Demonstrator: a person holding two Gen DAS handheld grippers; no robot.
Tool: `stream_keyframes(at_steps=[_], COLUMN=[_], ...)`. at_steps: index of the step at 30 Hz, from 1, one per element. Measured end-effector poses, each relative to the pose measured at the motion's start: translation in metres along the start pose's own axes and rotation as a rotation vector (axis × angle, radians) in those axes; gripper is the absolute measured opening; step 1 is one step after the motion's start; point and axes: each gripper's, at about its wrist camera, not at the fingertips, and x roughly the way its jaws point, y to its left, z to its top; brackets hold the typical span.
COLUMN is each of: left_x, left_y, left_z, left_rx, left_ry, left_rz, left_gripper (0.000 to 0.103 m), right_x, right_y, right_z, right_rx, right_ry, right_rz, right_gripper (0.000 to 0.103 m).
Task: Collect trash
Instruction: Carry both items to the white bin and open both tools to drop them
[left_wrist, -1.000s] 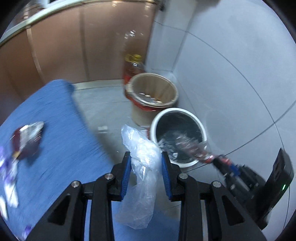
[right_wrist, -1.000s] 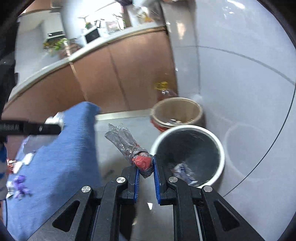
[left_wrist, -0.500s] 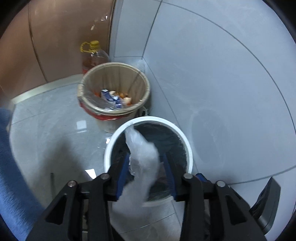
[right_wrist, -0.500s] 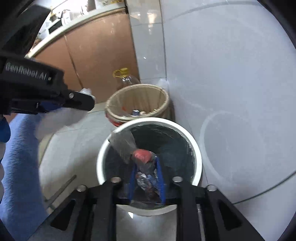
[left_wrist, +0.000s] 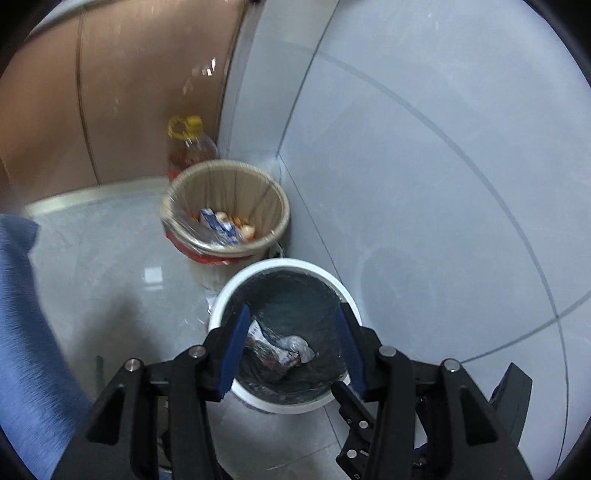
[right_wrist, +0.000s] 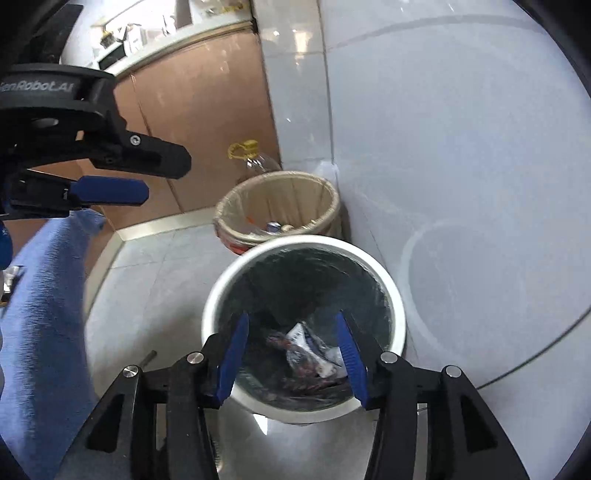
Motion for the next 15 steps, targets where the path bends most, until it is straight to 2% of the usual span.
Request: stream_keyframes(at_steps=[5,15], left_x=[-0.065,-0.181], left_y=[0.006,0.043], left_z=[-0.018,-0.079], left_rx=[-0.006,-0.055], left_ry=[-0.093,-0.186], left_rz=[0.049,0.177], left_gripper=[0.046,0.046], right_x=[-0.032,-0.105], right_y=[0.024,0.080], right_z=[0.005,0.013], right_rx=[-0.030,-0.117], right_ry=[-0.059,-0.154], right_rz=[0.061,0.212], right_gripper=[0.048,0.049])
